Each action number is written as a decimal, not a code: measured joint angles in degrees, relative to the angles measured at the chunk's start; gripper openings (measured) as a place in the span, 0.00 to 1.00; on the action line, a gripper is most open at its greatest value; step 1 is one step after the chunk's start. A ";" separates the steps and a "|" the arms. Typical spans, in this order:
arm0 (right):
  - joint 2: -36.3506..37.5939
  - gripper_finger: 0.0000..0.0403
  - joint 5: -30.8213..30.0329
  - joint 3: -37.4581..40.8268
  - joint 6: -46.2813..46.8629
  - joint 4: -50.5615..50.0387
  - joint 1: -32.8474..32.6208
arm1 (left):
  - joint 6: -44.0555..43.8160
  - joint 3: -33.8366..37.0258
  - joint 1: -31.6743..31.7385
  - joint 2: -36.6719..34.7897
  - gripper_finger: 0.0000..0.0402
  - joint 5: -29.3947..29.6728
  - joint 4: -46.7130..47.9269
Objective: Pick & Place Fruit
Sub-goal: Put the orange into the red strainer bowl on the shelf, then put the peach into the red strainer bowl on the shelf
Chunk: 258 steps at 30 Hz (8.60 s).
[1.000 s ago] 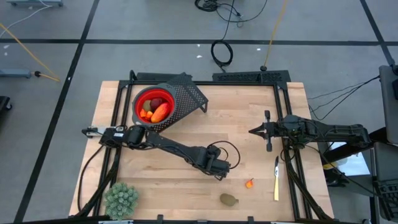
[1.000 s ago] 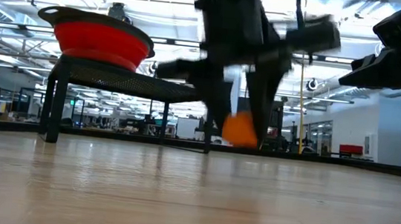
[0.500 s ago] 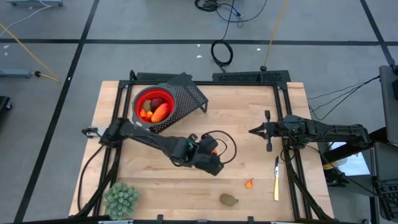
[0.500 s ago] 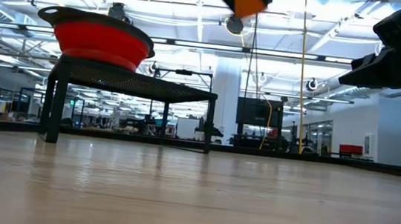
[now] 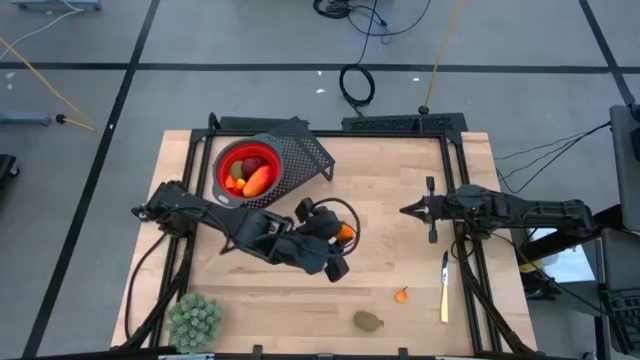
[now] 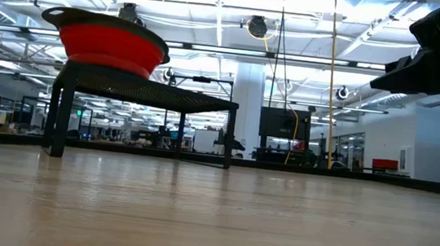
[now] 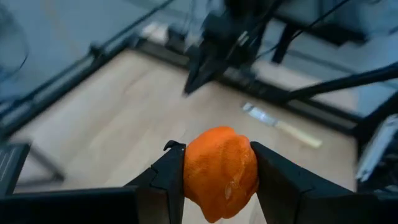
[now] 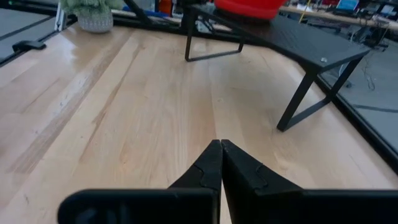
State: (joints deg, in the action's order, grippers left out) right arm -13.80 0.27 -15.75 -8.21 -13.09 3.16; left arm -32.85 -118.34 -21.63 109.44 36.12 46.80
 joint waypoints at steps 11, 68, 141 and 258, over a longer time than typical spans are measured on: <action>0.00 0.00 -0.04 0.00 -0.17 2.61 0.00 | 21.79 -0.04 -1.03 -0.06 0.37 -12.55 -27.79; 0.00 0.00 -0.20 0.00 -2.14 0.80 0.00 | -16.95 -0.02 -0.27 0.03 0.37 14.84 -35.04; -3.17 0.00 -0.46 0.00 -1.49 0.84 0.00 | -22.47 16.27 37.14 -14.70 0.37 -16.28 43.34; -30.34 0.00 14.15 -10.96 8.83 6.51 -32.91 | -6.28 49.15 1.36 -32.41 0.68 -4.35 -15.65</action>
State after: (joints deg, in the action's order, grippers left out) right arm -44.14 14.42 -26.71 0.63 -6.58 -29.75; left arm -39.13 -69.19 -20.27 77.03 31.77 31.15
